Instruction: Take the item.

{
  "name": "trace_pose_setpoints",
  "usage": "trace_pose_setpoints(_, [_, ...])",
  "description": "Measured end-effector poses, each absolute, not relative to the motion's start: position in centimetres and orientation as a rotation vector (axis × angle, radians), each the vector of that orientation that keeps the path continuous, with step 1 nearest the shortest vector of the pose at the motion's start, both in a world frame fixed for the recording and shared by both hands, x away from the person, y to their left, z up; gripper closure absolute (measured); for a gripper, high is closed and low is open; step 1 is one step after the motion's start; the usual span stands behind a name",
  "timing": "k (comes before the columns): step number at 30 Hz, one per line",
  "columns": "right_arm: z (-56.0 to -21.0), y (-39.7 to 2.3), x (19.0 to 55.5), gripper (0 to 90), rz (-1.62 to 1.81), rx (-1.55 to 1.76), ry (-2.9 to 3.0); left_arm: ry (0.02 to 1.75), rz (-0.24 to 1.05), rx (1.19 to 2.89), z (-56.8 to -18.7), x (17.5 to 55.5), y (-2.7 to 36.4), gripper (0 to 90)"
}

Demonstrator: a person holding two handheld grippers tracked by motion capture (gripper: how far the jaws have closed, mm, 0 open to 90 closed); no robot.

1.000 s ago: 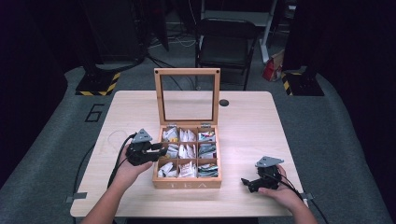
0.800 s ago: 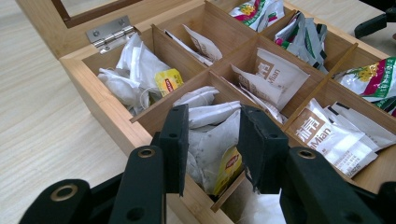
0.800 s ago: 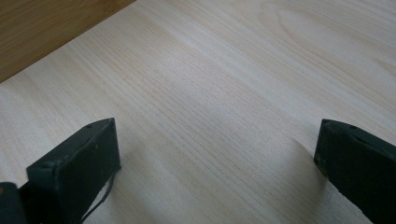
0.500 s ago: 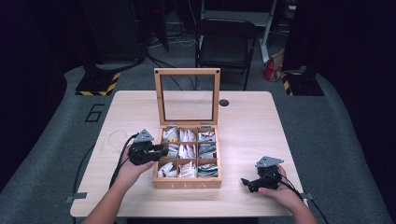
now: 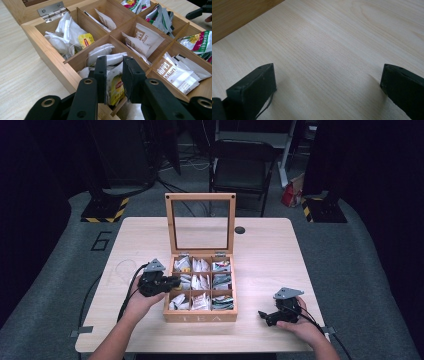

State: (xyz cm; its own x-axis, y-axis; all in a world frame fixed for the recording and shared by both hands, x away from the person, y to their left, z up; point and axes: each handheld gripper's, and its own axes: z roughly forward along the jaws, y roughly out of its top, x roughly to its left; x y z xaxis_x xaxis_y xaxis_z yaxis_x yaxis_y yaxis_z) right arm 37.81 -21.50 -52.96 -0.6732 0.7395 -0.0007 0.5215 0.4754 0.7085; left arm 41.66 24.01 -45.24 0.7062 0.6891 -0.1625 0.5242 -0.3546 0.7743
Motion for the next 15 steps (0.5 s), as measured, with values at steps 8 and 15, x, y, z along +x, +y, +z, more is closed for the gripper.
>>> trace_pose_setpoints(8, [-52.96,-21.48,37.8,0.0,1.007,1.073,2.419,0.926,0.242,2.04,-45.37,41.54,24.24,78.4])
trace_pose_setpoints(15, [-52.96,-21.49,37.81,0.0,1.006,1.07,2.42,0.937,0.221,2.032,-45.65,41.72,24.38,72.4])
